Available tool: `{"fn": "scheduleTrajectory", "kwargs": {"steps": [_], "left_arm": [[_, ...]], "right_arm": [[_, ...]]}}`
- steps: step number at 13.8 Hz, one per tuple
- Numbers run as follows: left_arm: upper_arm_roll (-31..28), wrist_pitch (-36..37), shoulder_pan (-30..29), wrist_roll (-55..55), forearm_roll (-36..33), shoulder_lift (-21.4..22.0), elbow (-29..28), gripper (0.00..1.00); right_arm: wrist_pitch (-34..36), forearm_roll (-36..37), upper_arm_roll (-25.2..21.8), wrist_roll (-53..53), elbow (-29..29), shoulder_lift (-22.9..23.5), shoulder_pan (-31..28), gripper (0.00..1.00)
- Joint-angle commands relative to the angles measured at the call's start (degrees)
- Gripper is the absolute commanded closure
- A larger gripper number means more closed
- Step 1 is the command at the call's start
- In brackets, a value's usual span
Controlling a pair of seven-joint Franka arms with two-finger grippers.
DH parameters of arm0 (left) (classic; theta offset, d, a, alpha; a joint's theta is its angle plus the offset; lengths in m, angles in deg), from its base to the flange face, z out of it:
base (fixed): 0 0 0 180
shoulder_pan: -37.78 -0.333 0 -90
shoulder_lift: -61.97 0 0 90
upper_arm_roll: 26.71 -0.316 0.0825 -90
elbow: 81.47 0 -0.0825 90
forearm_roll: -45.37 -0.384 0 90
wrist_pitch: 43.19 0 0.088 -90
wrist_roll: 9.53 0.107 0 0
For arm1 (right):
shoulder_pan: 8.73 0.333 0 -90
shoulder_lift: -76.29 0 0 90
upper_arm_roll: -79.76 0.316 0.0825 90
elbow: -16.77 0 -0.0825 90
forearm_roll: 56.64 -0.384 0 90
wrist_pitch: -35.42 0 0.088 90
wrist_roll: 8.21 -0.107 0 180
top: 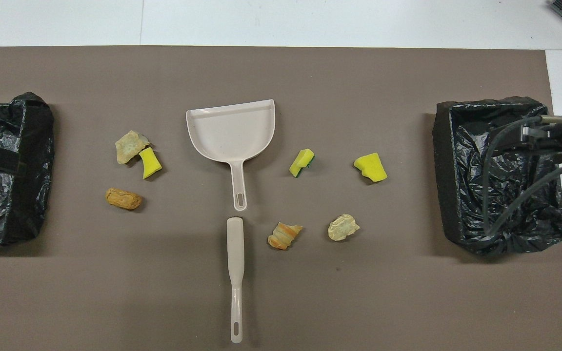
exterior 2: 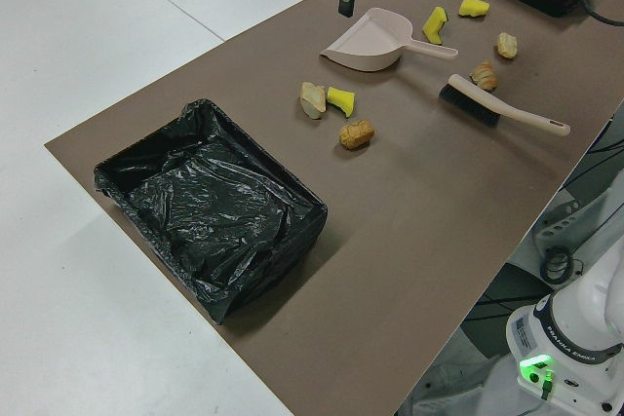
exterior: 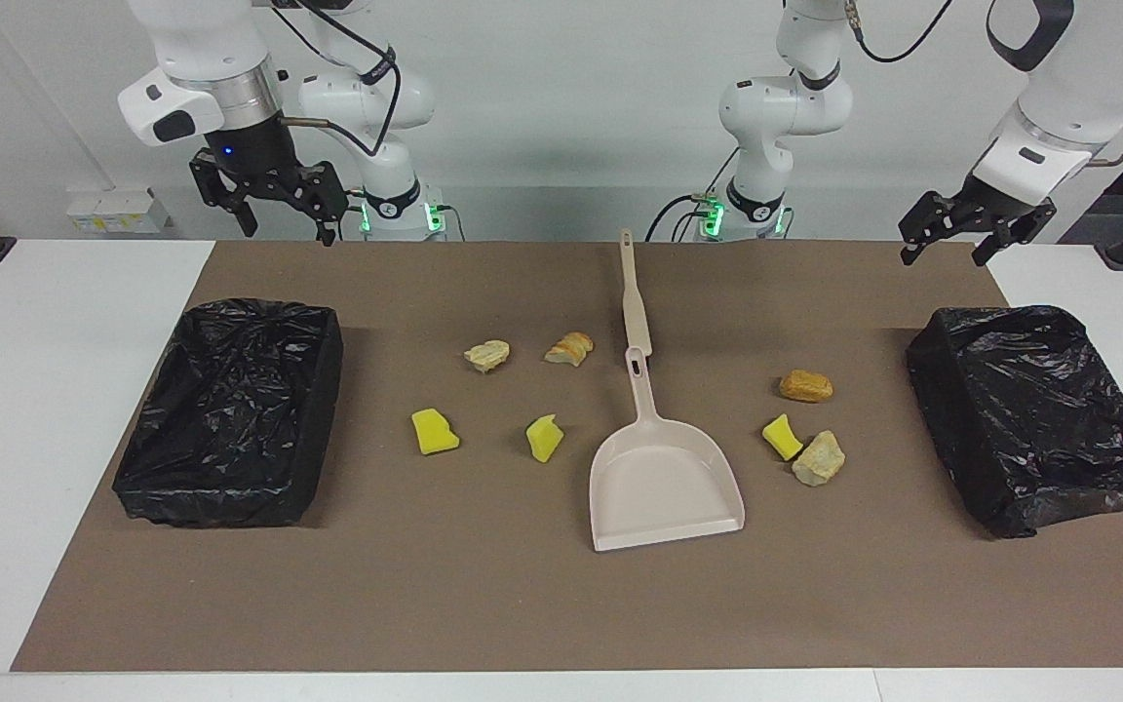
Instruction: Sweep and dump trash in bin
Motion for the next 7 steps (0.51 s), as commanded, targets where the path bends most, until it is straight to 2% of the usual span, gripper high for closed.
{"fn": "scheduleTrajectory", "kwargs": {"steps": [1, 5, 7], "left_arm": [[-0.36, 0.92, 0.76, -0.1, -1.11, 0.6, -0.58, 0.0], [-0.28, 1.63, 0.93, -0.1, -0.93, 0.25, -0.58, 0.0], [-0.28, 0.84, 2.94, -0.54, -0.67, 0.51, -2.41, 0.0]], "right_arm": [[1.99, -1.7, -0.13, 1.29, 0.31, -0.73, 0.16, 0.0], [1.92, -1.44, -0.04, 1.02, -2.15, -2.14, 0.43, 0.0], [1.91, -0.74, -0.04, 1.11, -2.24, -2.14, 0.43, 0.0]]}}
